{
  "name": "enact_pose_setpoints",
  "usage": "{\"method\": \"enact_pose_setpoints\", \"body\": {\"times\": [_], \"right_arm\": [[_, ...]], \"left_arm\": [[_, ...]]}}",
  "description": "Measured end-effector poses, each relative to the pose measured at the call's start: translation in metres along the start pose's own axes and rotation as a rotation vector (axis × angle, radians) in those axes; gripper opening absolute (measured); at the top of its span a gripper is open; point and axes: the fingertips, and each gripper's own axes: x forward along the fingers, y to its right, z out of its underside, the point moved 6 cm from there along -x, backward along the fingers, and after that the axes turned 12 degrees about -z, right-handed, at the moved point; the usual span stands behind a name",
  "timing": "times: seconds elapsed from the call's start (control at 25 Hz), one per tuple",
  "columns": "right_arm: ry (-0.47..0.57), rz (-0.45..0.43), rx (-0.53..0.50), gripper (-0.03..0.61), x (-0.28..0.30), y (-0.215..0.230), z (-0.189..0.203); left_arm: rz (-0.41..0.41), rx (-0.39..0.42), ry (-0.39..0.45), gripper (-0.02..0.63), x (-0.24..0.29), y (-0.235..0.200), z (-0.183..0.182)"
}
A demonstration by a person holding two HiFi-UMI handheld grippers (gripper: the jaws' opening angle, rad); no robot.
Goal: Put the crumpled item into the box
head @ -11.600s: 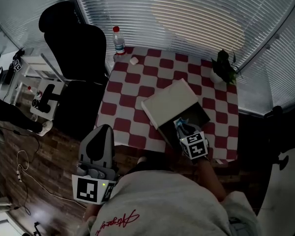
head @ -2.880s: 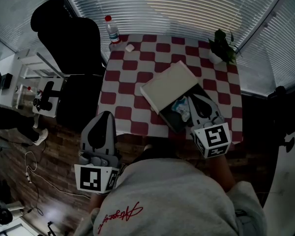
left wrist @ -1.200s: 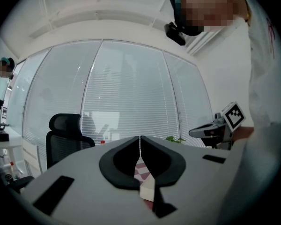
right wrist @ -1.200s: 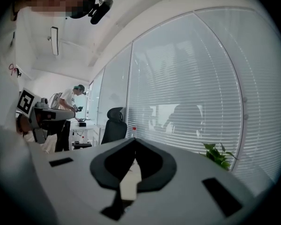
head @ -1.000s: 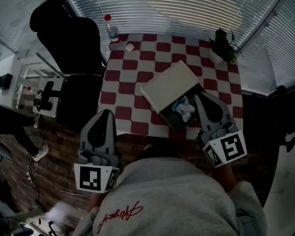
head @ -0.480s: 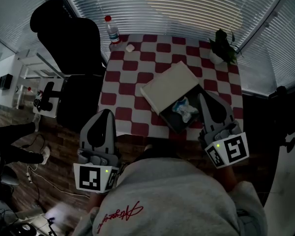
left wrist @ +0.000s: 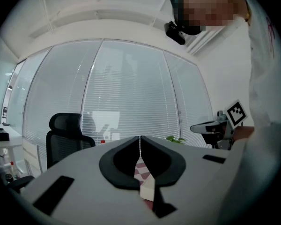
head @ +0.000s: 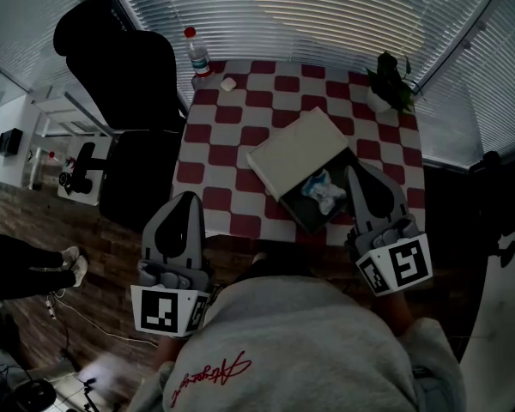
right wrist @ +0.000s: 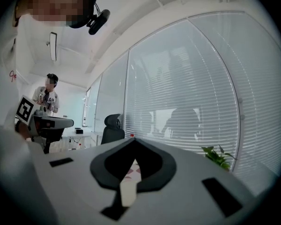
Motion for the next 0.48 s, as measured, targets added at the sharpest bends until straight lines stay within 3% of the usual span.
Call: {"method": "enact_pose_setpoints", "body": {"times": [0.48], "right_arm": [[-0.003,0.016,0.008,0.009,0.0013,-0.0021,-0.0017]], "left_arm": [[0.006,-0.007,0.018,0.02,0.0015,-0.0049,-0.0012]]}}
